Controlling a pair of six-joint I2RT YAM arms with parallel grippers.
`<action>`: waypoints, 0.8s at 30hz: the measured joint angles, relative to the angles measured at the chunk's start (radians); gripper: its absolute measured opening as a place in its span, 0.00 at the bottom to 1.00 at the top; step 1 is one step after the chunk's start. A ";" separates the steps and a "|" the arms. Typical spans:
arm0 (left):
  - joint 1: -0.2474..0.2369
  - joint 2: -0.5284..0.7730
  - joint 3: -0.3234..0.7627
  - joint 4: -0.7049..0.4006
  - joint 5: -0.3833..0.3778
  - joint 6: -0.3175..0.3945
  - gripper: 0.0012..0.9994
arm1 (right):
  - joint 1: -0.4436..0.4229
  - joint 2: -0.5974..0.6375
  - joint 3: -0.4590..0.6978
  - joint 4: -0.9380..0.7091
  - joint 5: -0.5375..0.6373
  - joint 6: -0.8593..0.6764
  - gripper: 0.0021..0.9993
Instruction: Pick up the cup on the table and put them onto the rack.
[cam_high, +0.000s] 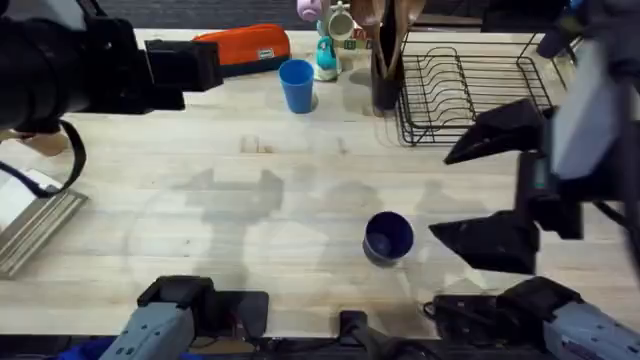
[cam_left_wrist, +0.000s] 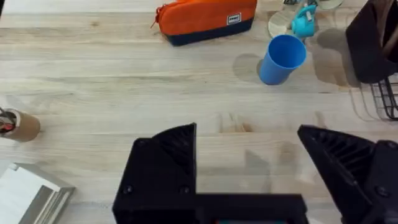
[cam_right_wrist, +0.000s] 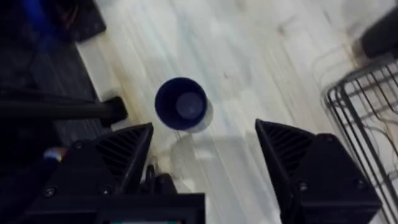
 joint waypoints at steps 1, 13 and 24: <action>0.000 0.000 0.000 0.000 0.000 0.000 0.99 | 0.009 0.019 0.000 0.000 0.000 -0.020 0.99; 0.000 0.000 0.000 0.000 0.000 0.000 0.99 | 0.017 0.202 0.000 0.004 0.000 -0.082 0.99; 0.000 0.000 0.000 0.000 0.000 0.000 0.99 | 0.023 0.266 0.000 0.007 0.066 -0.104 0.99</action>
